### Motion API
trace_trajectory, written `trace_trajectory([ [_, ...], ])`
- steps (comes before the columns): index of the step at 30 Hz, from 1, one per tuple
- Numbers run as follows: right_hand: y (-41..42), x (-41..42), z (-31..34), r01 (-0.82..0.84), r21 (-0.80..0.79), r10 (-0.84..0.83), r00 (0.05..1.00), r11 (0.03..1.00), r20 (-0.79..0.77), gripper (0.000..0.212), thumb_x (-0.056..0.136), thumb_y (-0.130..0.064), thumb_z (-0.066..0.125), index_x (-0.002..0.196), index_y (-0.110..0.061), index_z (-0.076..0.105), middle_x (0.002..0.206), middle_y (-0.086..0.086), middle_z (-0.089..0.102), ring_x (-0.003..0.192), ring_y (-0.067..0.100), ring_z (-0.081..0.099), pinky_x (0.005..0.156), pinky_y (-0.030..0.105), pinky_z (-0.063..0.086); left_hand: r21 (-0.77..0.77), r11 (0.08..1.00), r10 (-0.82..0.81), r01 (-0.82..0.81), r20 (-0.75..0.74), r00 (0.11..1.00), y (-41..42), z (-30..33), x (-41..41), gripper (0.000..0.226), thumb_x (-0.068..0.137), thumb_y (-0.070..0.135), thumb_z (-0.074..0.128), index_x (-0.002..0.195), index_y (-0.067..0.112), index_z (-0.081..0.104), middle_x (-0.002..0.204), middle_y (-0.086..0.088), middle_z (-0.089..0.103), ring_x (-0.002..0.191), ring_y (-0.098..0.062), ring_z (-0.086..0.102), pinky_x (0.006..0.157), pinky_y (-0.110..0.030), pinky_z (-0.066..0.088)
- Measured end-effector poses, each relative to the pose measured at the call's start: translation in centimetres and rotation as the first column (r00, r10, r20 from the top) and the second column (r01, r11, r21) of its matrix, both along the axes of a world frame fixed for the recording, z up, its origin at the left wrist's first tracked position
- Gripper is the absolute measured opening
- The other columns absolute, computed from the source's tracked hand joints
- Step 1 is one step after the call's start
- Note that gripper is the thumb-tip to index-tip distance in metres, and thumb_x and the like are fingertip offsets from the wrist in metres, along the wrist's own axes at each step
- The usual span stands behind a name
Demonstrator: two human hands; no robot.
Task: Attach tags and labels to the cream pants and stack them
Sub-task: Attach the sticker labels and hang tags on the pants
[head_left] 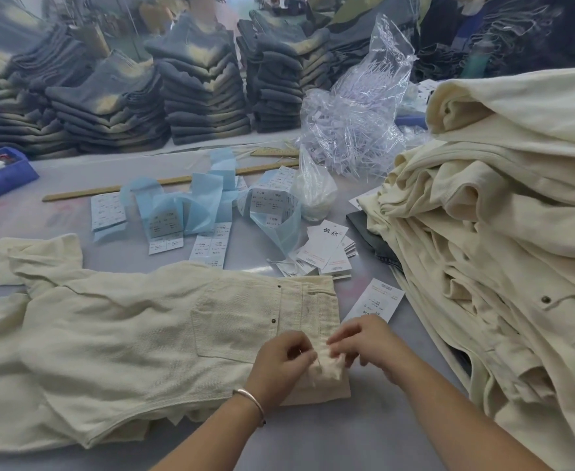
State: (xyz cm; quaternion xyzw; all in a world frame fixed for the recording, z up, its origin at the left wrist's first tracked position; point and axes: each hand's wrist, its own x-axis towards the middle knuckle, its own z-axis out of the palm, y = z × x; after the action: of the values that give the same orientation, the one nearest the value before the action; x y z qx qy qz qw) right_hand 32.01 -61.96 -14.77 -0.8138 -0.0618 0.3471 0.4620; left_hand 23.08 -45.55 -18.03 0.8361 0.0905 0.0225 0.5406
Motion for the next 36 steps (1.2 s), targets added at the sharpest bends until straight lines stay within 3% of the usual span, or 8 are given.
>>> trace_trajectory([
  [3, -1.6, 1.0, 0.1, 0.189, 0.16, -0.207, 0.973, 0.969, 0.101, 0.027, 0.077, 0.009, 0.06, 0.078, -0.013, 0.076, 0.079, 0.003, 0.076, 0.055, 0.011, 0.065, 0.046, 0.017, 0.04, -0.311, 0.946, 0.059, -0.091, -0.108, 0.992, 0.4, 1.2, 0.6, 0.011, 0.067, 0.017, 0.06, 0.064, 0.007, 0.06, 0.07, -0.005, 0.062, 0.062, -0.009, 0.054, 0.065, -0.025, 0.043],
  [6, -3.4, 1.7, 0.0, 0.213, 0.138, -0.243, 0.933, 0.967, 0.264, 0.04, 0.075, 0.014, 0.056, 0.08, -0.02, 0.075, 0.085, 0.002, 0.074, 0.069, 0.01, 0.065, 0.055, 0.011, 0.043, -0.414, 0.903, 0.044, -0.117, -0.182, 0.982, 0.7, 1.8, 0.8, 0.008, 0.065, 0.015, 0.055, 0.058, 0.01, 0.057, 0.088, -0.003, 0.075, 0.058, -0.004, 0.057, 0.047, -0.016, 0.034],
  [9, -4.3, 1.7, -0.8, -0.117, -0.143, 0.167, 0.891, 0.983, 0.421, 0.054, 0.068, 0.008, 0.062, 0.108, -0.027, 0.069, 0.119, -0.012, 0.061, 0.11, 0.005, 0.052, 0.083, 0.004, 0.037, -0.473, 0.87, 0.034, -0.141, -0.227, 0.973, 0.5, 2.0, 1.1, 0.008, 0.065, 0.012, 0.051, 0.057, 0.012, 0.05, 0.091, -0.008, 0.075, 0.054, -0.007, 0.059, 0.04, -0.016, 0.023],
  [11, -4.3, 1.4, -1.6, -0.355, -0.385, 0.494, 0.788, 0.852, 0.366, 0.074, 0.064, -0.007, 0.069, 0.133, -0.03, 0.052, 0.133, -0.023, 0.036, 0.125, 0.0, 0.031, 0.103, 0.012, 0.027, -0.506, 0.847, 0.034, -0.162, -0.254, 0.967, 0.4, 1.9, 1.3, 0.016, 0.069, 0.009, 0.051, 0.055, 0.016, 0.05, 0.084, -0.013, 0.074, 0.052, -0.012, 0.06, 0.04, -0.017, 0.022],
  [13, -4.0, 1.0, -2.6, -0.383, -0.436, 0.552, 0.742, 0.815, 0.38, 0.077, 0.065, -0.017, 0.07, 0.137, -0.029, 0.047, 0.133, -0.022, 0.035, 0.128, 0.001, 0.03, 0.108, 0.017, 0.027, -0.518, 0.838, 0.029, -0.175, -0.277, 0.961, 0.3, 1.8, 1.4, 0.022, 0.074, 0.009, 0.052, 0.054, 0.017, 0.052, 0.075, -0.014, 0.071, 0.05, -0.013, 0.059, 0.041, -0.018, 0.025],
  [18, -3.0, 0.7, -3.9, -0.141, -0.351, 0.334, 0.739, 0.926, 0.584, 0.025, 0.08, -0.023, 0.069, 0.106, -0.018, 0.069, 0.103, -0.01, 0.057, 0.107, 0.011, 0.049, 0.079, 0.021, 0.04, -0.535, 0.823, 0.026, -0.189, -0.297, 0.954, 0.4, 1.5, 1.2, 0.008, 0.066, 0.01, 0.06, 0.06, 0.011, 0.056, 0.063, -0.01, 0.062, 0.048, -0.012, 0.052, 0.042, -0.017, 0.034],
  [28, -2.4, 0.4, -4.7, -0.115, -0.33, 0.302, 0.742, 0.937, 0.599, 0.007, 0.084, -0.018, 0.07, 0.083, -0.012, 0.067, 0.09, -0.007, 0.052, 0.09, 0.008, 0.046, 0.069, 0.02, 0.036, -0.56, 0.798, 0.07, -0.223, -0.282, 0.957, 0.4, 1.0, 0.9, 0.022, 0.086, -0.011, 0.063, 0.106, -0.002, 0.059, 0.072, -0.016, 0.069, 0.059, -0.019, 0.065, 0.049, -0.023, 0.049],
  [36, -1.6, -0.2, -0.7, 0.13, 0.291, -0.226, 0.918, 0.948, 0.325, 0.012, 0.083, 0.002, 0.069, 0.074, -0.002, 0.063, 0.063, 0.002, 0.063, 0.058, 0.008, 0.058, 0.059, 0.018, 0.048, -0.453, 0.882, 0.06, -0.132, -0.17, 0.984, 0.0, 4.2, 1.1, 0.002, 0.088, 0.0, 0.065, 0.089, 0.003, 0.065, 0.077, -0.01, 0.075, 0.062, -0.017, 0.069, 0.042, -0.018, 0.039],
])
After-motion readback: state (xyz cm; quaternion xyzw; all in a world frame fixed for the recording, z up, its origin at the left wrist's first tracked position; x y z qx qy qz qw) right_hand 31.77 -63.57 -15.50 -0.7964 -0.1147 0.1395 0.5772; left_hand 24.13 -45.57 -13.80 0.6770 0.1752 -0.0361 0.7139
